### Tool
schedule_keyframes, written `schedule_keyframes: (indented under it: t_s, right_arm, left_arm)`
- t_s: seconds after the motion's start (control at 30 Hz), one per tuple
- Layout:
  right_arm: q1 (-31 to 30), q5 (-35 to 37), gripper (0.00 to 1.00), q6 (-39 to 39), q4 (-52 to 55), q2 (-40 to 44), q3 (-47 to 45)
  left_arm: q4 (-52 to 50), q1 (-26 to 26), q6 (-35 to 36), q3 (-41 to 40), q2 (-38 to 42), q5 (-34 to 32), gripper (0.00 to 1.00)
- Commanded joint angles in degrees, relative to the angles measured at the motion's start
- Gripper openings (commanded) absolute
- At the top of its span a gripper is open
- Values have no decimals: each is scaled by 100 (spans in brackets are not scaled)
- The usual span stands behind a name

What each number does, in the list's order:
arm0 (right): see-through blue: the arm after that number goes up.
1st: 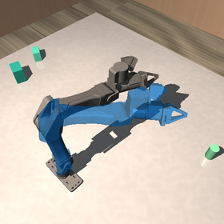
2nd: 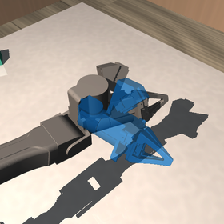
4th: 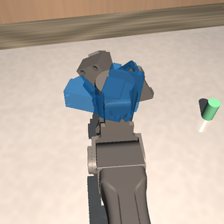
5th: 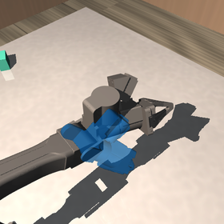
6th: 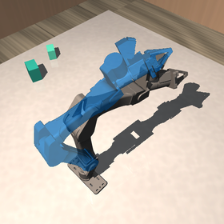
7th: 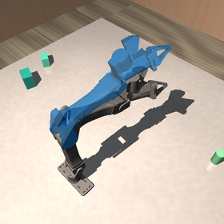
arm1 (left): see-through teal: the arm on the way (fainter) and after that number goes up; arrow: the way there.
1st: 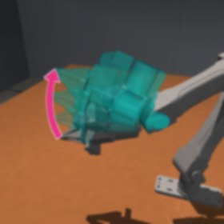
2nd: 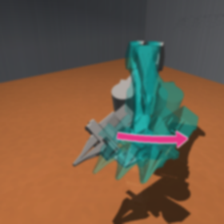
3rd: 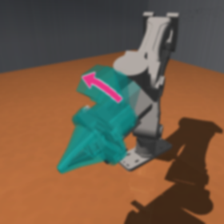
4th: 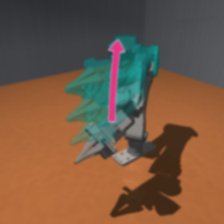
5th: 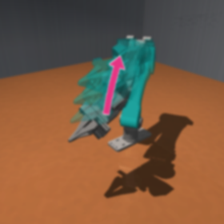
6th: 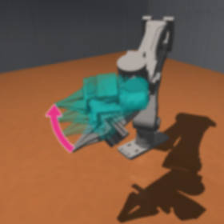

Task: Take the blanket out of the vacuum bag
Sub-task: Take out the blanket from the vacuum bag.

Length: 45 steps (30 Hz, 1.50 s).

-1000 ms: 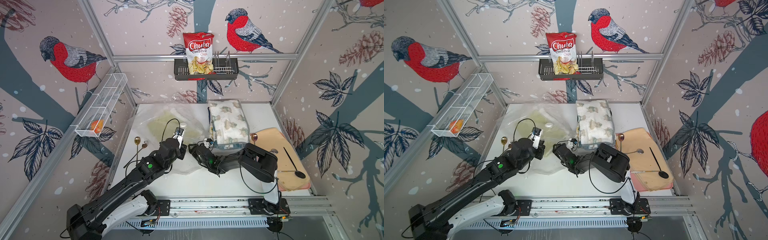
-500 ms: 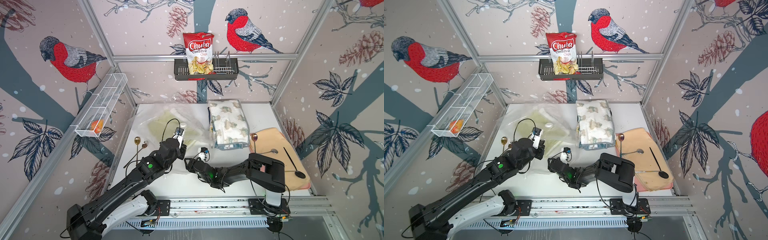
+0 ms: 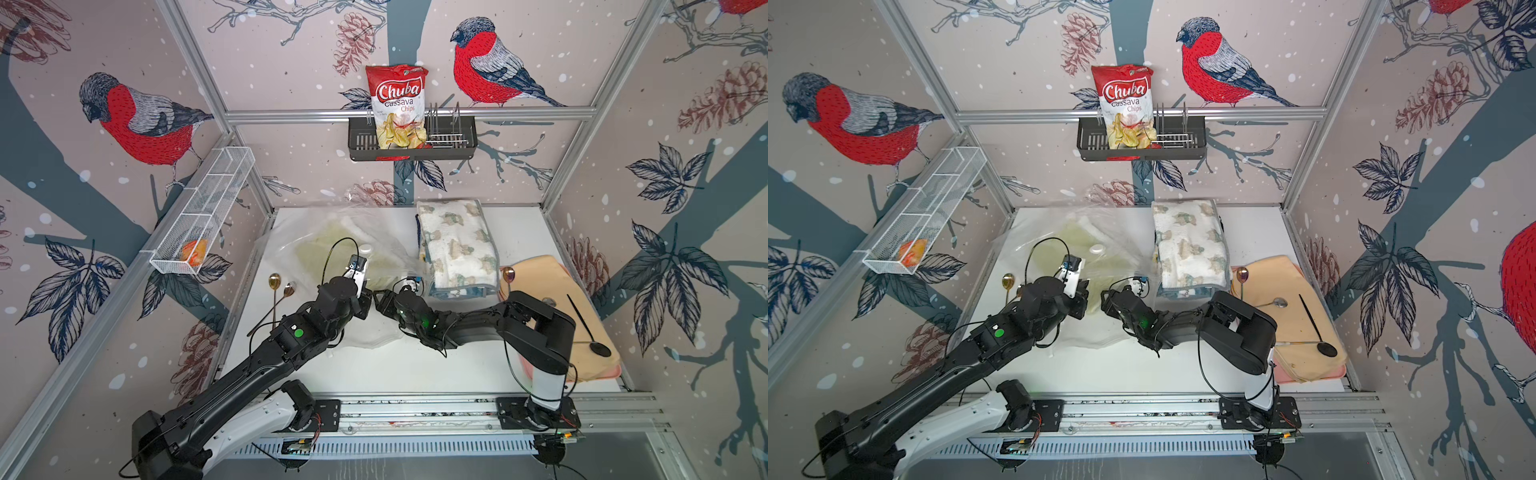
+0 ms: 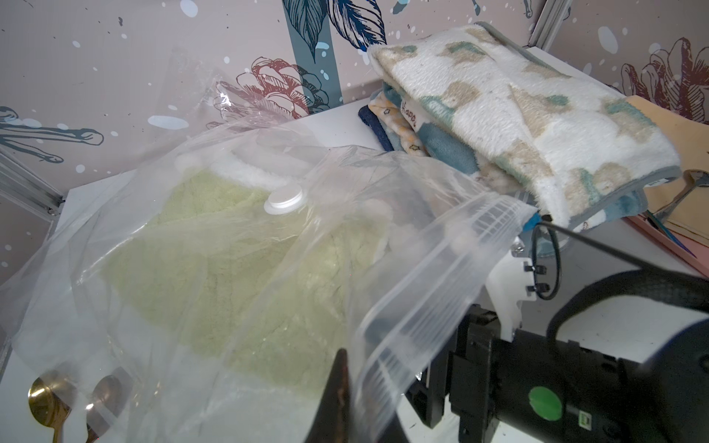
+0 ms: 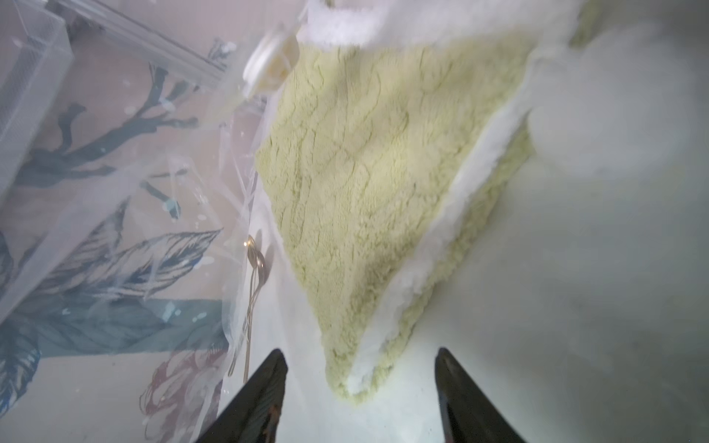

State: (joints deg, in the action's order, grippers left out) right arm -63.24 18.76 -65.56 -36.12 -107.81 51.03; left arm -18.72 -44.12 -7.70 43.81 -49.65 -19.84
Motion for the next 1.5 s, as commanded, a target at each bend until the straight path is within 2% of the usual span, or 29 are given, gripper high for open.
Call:
schedule_keyframes:
  t_s: [0.0,0.17,0.37,0.77,0.9,1.03,1.13,1.27,1.47]
  right_arm:
    - [12,564,65,-163,162,-11,139]
    - [125,116,67,-597,168,-451,473]
    - [232,-58,68,-1182,126,-863,601]
    - [320,60,69,-1301,402,-1504,1245]
    - [370,42,56,-1258,339,-1571,1319]
    - [379,48,25,-1112,67,-1416,1145]
    - [323,69,9,-914,-91,-1232,1052]
    - [176,325,1,-560,-209,-883,873]
    - [-4,169,0,-664,-350,-530,455]
  left_arm:
    - [191,8,-41,-6,17,-105,9]
    - [196,0,-47,-11,7,-60,10]
    - [194,0,-56,-22,-84,57,13]
    - [179,0,-56,-1,-124,86,14]
    - [187,0,-56,-4,-124,85,14]
    - [193,0,-56,-6,-142,94,14]
    - [193,1,-47,-4,-152,102,14]
    - [181,0,-47,-6,-151,89,14]
    - [192,0,-47,-4,-160,92,14]
